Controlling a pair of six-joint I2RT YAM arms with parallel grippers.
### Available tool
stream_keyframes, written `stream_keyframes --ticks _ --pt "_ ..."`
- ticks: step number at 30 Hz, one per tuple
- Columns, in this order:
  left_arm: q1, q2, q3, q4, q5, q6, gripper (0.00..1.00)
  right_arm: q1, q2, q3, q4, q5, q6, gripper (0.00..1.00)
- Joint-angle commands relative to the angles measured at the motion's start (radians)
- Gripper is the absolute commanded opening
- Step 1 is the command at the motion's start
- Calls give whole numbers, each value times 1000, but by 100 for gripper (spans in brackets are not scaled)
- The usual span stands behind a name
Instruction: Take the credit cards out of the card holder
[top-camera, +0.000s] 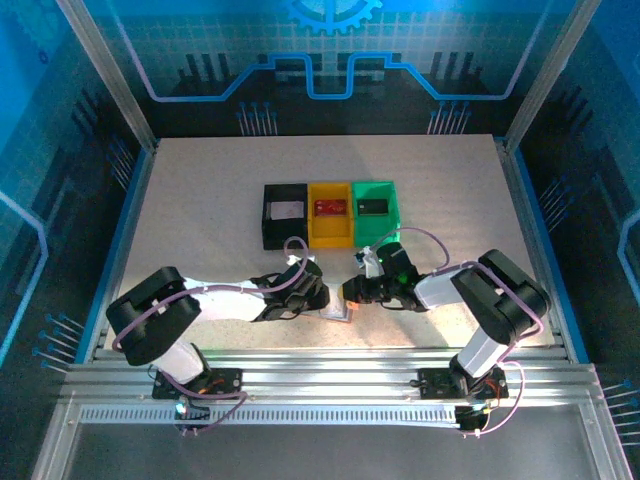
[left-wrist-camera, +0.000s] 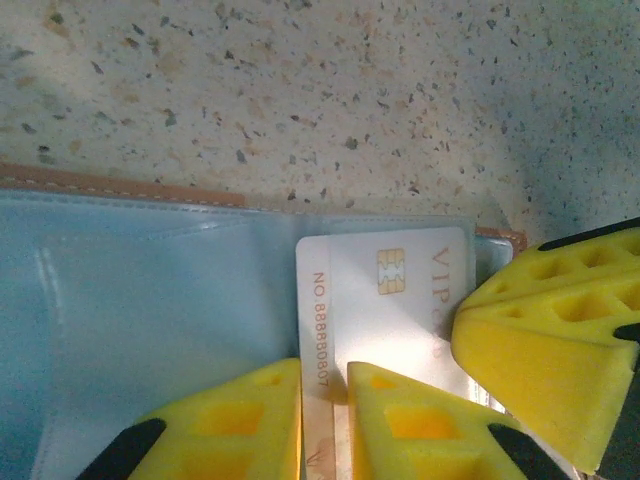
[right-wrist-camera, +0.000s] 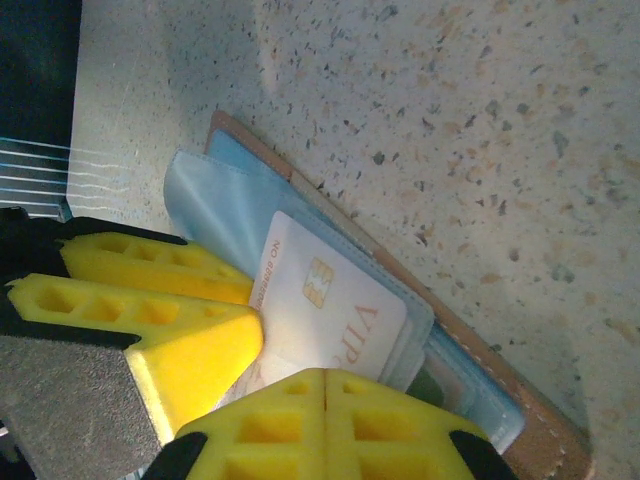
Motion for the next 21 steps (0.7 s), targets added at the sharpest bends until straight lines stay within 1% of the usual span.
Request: stream_keyframes --ticks 1,5,10,13,16,21 --pt "-13 -26 -23 71 10 -5 17 34 65 -42 -110 6 -8 0" --pt "-13 -45 -44 111 11 -10 11 38 64 -43 -105 11 -5 0" --pt "-13 -66 -64 138 11 -18 6 40 62 -45 -105 13 -5 0" --pt "-14 -79 -75 151 10 -21 2 40 59 -46 -102 13 -5 0" --pt "-13 -84 -81 162 14 -24 0 40 58 -47 -96 12 -2 0" --pt "-14 -97 -101 185 13 -30 0 41 48 -51 -95 10 -2 0"
